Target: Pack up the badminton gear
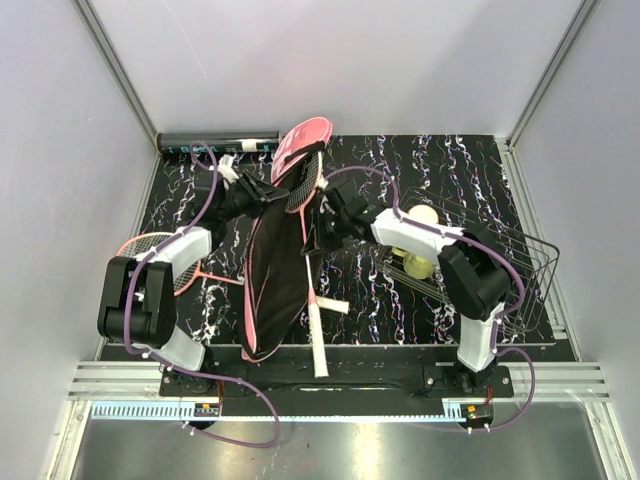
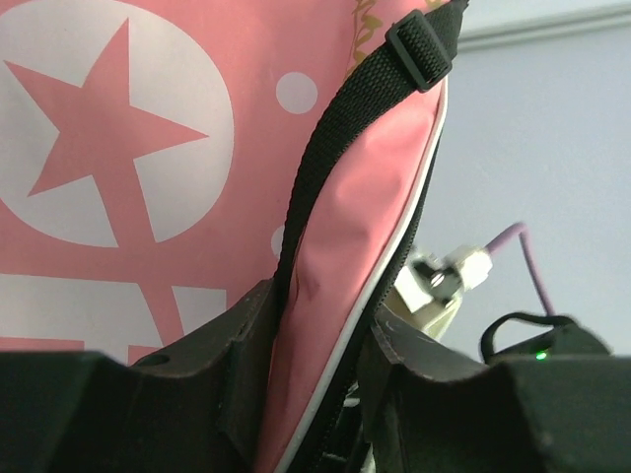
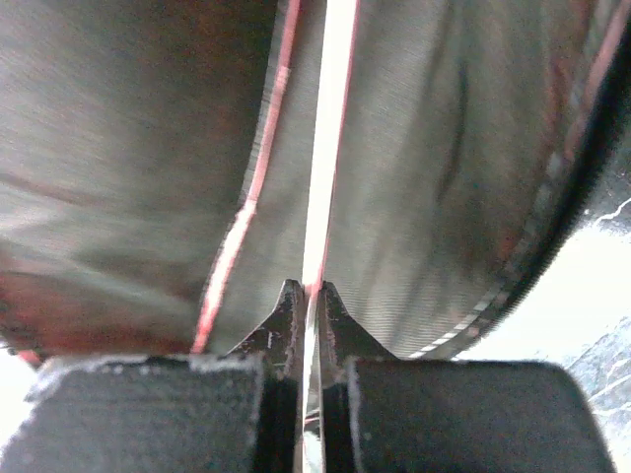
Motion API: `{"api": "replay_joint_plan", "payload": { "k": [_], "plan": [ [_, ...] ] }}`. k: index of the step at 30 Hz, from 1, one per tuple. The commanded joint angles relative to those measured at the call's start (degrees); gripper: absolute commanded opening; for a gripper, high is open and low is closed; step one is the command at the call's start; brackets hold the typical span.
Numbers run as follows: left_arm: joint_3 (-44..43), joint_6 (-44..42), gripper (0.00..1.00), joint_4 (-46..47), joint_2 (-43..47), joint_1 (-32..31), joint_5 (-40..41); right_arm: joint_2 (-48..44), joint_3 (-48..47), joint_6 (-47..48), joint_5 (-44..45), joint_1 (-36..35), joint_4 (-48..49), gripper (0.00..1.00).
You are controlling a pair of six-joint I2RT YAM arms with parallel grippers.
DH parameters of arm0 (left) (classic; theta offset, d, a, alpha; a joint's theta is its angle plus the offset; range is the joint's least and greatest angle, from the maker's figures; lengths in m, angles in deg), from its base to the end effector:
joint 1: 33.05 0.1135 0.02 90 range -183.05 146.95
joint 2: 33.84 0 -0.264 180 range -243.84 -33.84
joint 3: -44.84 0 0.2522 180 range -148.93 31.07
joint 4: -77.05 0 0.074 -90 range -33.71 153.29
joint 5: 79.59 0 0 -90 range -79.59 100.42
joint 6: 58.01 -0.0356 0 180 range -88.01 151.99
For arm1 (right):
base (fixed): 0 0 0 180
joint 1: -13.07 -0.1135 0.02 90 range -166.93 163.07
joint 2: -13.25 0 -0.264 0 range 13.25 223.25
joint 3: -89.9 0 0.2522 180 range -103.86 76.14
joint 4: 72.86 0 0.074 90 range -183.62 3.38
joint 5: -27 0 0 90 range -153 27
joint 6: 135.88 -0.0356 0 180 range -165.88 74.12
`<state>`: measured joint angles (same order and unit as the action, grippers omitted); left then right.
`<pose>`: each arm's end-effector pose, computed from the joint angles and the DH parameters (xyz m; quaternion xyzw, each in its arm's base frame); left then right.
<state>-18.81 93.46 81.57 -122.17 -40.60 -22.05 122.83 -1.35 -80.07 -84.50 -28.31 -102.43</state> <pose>0.3337 -0.0635 0.2362 -0.2143 0.7743 -0.5002 0.3231 0.3063 0.2872 0.2034 -0.1244 0.9109 0.3538 0.1722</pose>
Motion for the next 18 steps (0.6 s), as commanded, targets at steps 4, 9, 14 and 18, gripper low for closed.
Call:
{"api": "replay_joint_plan", "payload": {
  "k": [4, 9, 14, 18],
  "plan": [
    [-4.87, 1.81, 0.00, 7.38, -1.93, -5.19, -9.19, -8.05, -7.41, -20.01, 1.80, 3.59, -2.90, 0.00],
    [-6.09, 1.90, 0.00, 7.73, -2.89, -7.03, -9.98, -11.76, -8.72, -24.87, 20.05, 3.59, -7.18, 0.00],
    [-8.99, 5.83, 0.00, 9.92, -7.02, -7.56, -13.76, -7.55, -17.85, -21.45, 32.55, 3.59, -12.04, 0.00],
    [-12.25, 13.31, 0.00, 15.02, -10.36, -7.92, -16.83, -3.06, -22.52, -21.53, 40.99, 3.51, -14.51, 0.00]
  ]
}}
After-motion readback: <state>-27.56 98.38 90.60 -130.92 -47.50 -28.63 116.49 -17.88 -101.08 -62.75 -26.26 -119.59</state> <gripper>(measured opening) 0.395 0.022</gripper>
